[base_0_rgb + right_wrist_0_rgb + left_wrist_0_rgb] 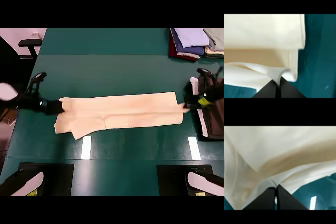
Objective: Fold the shirts.
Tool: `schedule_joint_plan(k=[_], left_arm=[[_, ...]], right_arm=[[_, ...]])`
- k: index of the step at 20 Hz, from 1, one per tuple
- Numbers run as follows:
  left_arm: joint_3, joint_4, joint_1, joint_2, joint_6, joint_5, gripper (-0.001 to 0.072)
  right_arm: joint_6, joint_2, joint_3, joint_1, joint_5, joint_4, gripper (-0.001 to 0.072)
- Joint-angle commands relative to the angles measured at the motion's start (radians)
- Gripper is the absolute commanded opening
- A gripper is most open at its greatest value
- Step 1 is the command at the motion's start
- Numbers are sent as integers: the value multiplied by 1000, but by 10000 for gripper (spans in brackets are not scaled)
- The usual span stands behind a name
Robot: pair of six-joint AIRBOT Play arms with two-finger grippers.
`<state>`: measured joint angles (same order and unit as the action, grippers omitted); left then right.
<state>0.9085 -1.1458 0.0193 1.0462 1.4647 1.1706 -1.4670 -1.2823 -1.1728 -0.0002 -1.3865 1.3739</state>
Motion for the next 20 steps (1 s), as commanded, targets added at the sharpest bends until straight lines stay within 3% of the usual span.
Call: schedule_joint_plan(k=[1,2,3,4,5,6,7,9,10,11,12,13,17,20], left_arm=[[126,8,1,233,-34,-144,26],[148,25,1,278,-33,-164,26],[161,38,1,306,-33,-178,31],[166,53,1,318,-33,-189,264],[166,66,1,319,-30,-209,600],[174,77,1,318,-25,-212,644],[191,77,1,317,-25,-199,643],[229,77,1,307,-25,-119,643],[245,80,1,307,-26,-78,577],[246,88,1,307,-26,-51,308],[245,94,1,307,-26,-42,113],[243,101,0,307,-26,-41,28],[243,185,-22,307,-26,-58,26],[243,185,-119,310,-25,-143,26]], right_arm=[[-6,-203,-166,18,46,-58,18],[-6,-245,-205,19,45,-92,21],[-6,-277,-234,19,43,-127,111],[-3,-299,-257,13,44,-162,298],[27,-319,-280,1,44,-210,387],[62,-335,-305,-11,42,-257,388],[78,-343,-325,-28,30,-286,393],[110,-332,-323,-73,-12,-309,526],[124,-321,-306,-105,-33,-307,527],[135,-311,-280,-135,-41,-308,529],[143,-301,-243,-173,-50,-309,529],[148,-293,-206,-205,-51,-310,530],[173,-293,-47,-310,-24,-310,530],[209,-294,32,-307,3,-313,530]])
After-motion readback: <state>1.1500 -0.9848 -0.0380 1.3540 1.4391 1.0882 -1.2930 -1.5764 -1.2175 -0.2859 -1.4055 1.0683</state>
